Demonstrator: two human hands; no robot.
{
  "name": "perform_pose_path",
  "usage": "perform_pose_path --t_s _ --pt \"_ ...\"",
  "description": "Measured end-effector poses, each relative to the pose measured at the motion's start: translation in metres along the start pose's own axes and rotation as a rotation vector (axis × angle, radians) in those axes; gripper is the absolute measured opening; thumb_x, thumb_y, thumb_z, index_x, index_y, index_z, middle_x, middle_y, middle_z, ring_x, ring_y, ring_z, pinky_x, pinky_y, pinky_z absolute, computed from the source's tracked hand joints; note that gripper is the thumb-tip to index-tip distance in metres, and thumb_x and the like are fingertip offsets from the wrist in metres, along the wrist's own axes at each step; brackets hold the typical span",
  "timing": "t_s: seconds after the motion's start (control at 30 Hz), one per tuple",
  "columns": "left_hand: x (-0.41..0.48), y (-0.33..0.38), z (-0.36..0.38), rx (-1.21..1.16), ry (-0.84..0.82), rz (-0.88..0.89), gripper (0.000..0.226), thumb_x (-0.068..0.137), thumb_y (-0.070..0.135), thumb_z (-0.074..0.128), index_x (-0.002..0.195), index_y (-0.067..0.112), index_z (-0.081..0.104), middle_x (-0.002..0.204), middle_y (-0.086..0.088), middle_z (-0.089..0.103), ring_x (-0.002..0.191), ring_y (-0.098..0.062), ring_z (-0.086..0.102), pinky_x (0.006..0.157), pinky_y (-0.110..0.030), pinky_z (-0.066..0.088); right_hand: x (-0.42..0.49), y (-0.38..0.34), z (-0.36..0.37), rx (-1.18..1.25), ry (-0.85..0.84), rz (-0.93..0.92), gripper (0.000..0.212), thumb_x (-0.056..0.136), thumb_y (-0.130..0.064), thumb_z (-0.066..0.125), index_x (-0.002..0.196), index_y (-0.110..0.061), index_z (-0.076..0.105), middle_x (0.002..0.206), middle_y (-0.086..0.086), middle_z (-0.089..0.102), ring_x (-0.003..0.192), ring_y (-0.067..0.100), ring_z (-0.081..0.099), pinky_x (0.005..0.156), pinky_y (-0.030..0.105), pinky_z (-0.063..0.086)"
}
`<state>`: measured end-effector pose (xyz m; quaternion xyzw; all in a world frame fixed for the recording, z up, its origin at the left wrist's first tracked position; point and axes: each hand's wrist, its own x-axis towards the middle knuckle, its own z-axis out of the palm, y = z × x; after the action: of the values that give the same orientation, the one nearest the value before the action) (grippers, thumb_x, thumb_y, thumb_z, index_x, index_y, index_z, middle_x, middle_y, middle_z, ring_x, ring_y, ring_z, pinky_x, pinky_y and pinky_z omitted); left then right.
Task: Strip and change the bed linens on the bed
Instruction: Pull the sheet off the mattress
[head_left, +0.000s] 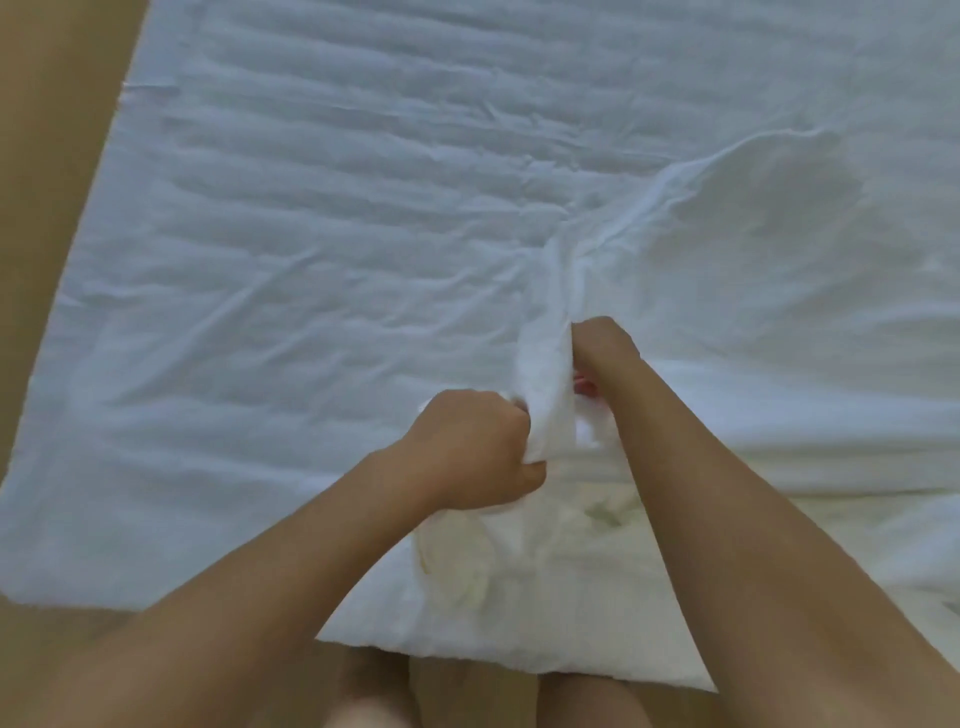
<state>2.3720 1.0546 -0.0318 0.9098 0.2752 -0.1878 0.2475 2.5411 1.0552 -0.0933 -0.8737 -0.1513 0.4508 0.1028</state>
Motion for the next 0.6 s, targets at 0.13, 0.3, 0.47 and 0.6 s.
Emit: perform_pose_path --t_s 0.13,0.3,0.47,0.6 --pt "-0.031 -0.054 0.014 -0.113 -0.054 -0.004 0.029 0.091 0.037 0.046 0.095 0.012 0.059 0.082 -0.004 0.062 0.069 -0.021 0.049 0.061 -0.03 0.033 -0.018 -0.025 0.076 0.018 -0.275 0.206 0.068 0.08 -0.076 0.042 0.099 -0.012 0.059 0.089 0.011 0.062 0.069 0.024 0.059 0.056 0.029 0.042" --pt "-0.047 -0.075 0.064 -0.083 -0.202 0.081 0.032 0.095 0.036 0.044 0.093 0.008 0.058 0.093 -0.01 0.065 0.085 -0.027 0.061 0.065 -0.032 0.032 -0.031 -0.014 0.152 -0.323 -0.205 0.12 0.06 0.078 -0.063 0.055 0.113 -0.014 0.063 0.098 0.005 0.065 0.077 0.022 0.059 0.067 0.027 0.042" --pt "-0.037 -0.101 0.088 -0.051 -0.077 0.095 0.04 0.095 0.038 0.043 0.106 0.002 0.055 0.085 -0.01 0.063 0.071 -0.027 0.054 0.06 -0.031 0.031 -0.013 -0.004 0.159 -0.381 -0.066 0.129 0.021 0.086 -0.03 0.06 0.091 -0.009 0.056 0.092 0.006 0.06 0.073 0.022 0.051 0.065 0.028 0.039" --pt "-0.031 -0.109 0.097 -0.037 -0.009 0.091 0.039 0.094 0.041 0.044 0.099 0.004 0.054 0.081 -0.009 0.062 0.063 -0.024 0.042 0.059 -0.031 0.027 -0.002 0.018 0.154 -0.103 0.07 0.216 0.015 0.087 -0.016 0.057 0.097 -0.005 0.057 0.104 0.011 0.064 0.091 0.03 0.06 0.07 0.03 0.042"
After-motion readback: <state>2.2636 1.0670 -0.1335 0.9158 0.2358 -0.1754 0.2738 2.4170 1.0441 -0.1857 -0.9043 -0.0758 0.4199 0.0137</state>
